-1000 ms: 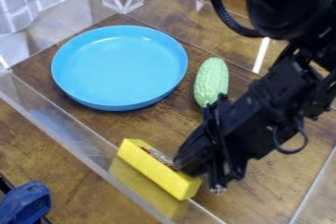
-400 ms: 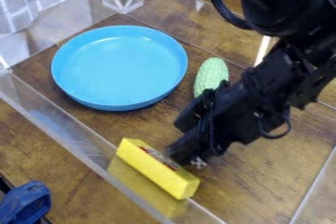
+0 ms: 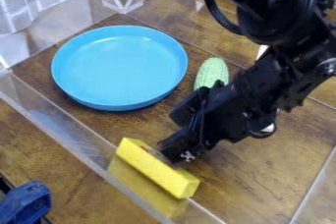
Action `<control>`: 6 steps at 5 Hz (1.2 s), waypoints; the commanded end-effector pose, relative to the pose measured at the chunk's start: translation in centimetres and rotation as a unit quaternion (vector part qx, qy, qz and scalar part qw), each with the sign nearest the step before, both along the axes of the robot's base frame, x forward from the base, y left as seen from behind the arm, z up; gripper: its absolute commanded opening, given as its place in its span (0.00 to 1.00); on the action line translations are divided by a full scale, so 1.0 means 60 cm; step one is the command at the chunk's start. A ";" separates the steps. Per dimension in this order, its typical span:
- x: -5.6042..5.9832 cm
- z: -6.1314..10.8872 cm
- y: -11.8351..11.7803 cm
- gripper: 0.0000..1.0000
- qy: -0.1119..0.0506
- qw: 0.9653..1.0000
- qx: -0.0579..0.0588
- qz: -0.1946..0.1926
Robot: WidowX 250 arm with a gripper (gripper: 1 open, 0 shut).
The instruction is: Put the yellow brick in the blue tray
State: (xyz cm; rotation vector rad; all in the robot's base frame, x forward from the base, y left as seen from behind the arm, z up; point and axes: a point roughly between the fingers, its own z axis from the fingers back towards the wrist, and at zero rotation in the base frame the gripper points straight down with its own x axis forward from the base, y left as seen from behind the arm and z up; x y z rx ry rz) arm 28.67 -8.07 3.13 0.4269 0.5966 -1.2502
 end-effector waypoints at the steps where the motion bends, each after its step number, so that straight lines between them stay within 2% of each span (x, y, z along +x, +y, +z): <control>1: 0.010 0.017 0.018 1.00 -0.017 1.000 -0.004 0.002; 2: 0.006 0.015 0.035 1.00 -0.013 1.000 0.003 0.000; 3: 0.004 0.014 0.055 1.00 -0.009 0.999 0.010 0.049; 4: 0.000 0.013 0.078 1.00 -0.007 1.000 0.016 0.021; 5: -0.004 0.021 0.096 0.00 -0.005 1.000 0.025 -0.013; 6: -0.005 0.031 0.120 1.00 -0.007 0.998 0.035 -0.049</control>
